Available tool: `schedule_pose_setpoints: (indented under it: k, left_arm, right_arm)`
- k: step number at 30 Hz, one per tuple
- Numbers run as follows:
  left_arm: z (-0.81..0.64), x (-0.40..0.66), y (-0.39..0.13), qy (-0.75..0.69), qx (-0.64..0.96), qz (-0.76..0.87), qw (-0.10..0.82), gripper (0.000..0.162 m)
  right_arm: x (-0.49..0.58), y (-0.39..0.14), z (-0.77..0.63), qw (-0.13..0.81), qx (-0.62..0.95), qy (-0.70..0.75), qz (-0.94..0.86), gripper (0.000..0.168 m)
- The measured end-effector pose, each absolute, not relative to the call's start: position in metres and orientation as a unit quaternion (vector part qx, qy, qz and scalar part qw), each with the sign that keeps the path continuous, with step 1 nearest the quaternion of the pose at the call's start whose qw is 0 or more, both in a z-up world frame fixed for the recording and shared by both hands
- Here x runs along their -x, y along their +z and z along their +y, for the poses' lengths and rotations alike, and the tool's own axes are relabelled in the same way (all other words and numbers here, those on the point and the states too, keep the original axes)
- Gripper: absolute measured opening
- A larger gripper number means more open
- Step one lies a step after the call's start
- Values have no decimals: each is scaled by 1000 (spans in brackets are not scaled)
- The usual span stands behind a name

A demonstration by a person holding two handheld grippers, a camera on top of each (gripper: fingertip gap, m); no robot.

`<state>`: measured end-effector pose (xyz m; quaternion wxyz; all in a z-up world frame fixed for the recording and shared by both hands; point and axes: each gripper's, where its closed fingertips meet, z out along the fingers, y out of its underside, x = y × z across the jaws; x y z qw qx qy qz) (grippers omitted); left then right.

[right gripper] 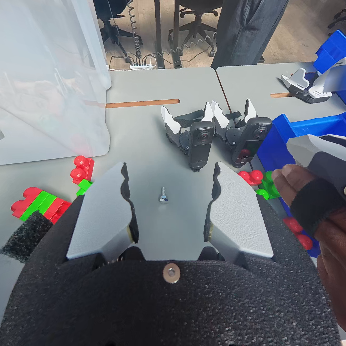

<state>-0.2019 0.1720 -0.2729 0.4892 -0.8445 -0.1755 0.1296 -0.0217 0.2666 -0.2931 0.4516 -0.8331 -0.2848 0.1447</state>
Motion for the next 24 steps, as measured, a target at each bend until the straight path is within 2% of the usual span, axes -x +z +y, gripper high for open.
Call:
schedule_pose_setpoints:
  k: [15,24]
  left_arm:
    - [163,204,-264,142,836,-175,501,83]
    - [166,202,-263,130,829,-174,516,84]
  right_arm:
    - [30,-274,270,484,817,121,-289,85]
    - [31,-269,268,487,815,129,-288,79]
